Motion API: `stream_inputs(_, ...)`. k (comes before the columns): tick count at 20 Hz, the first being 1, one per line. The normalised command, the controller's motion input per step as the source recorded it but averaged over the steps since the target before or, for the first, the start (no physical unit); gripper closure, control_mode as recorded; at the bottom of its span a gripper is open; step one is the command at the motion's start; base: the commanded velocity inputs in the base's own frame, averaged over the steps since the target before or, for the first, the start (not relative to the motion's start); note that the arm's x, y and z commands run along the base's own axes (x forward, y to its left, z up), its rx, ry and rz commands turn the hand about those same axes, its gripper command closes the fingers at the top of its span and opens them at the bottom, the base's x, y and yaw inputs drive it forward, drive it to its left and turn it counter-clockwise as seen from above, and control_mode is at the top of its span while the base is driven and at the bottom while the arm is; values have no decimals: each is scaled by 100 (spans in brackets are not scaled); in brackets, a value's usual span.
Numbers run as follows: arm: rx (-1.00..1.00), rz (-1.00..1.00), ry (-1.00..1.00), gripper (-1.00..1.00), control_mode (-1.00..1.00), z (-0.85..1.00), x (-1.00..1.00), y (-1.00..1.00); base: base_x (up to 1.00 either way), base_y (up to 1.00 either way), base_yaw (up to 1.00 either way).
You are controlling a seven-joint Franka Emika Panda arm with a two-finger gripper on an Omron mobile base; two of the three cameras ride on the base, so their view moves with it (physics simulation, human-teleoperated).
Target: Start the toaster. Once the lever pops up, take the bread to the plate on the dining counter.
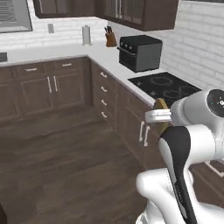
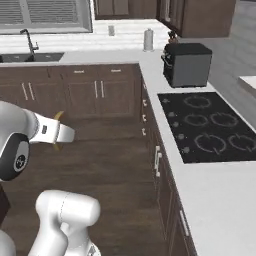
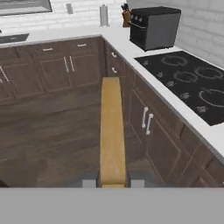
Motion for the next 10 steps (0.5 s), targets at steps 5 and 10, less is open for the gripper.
stream_inputs(5, 0, 0, 0, 100, 100, 0, 0, 0, 0, 9, 100)
stream_inputs(10, 0, 0, 0, 100, 100, 0, 0, 0, 0, 8, 100)
